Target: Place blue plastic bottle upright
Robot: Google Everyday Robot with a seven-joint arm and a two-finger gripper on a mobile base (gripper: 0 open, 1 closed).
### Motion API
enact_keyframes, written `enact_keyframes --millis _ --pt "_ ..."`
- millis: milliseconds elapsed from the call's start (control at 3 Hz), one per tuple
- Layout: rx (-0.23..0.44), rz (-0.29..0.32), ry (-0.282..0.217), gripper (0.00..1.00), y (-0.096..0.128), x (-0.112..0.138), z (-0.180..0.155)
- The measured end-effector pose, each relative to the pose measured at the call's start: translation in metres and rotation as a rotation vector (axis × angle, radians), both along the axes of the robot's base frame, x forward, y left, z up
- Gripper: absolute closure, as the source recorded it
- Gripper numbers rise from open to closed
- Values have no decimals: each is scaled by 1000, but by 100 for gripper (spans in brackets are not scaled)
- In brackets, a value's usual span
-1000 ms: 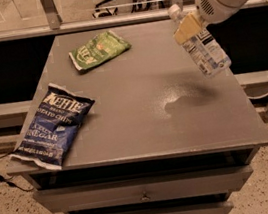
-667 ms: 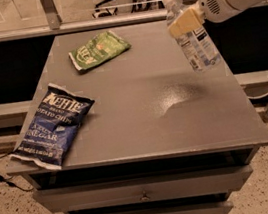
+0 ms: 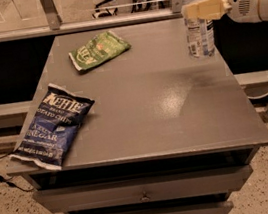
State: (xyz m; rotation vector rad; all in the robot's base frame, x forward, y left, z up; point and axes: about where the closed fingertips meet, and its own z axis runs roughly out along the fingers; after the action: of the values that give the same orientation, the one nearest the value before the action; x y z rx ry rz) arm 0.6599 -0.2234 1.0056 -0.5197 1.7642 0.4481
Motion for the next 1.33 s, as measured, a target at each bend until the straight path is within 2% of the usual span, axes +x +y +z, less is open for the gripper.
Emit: enact_keyframes --millis 333,667,1000,1333 --pt "107 143 -94 100 18 2 -5" --pt "105 309 -224 100 58 -7 3" --pt "25 424 -361 100 84 -17 5" --pt "-32 489 -421 100 99 -24 -8"
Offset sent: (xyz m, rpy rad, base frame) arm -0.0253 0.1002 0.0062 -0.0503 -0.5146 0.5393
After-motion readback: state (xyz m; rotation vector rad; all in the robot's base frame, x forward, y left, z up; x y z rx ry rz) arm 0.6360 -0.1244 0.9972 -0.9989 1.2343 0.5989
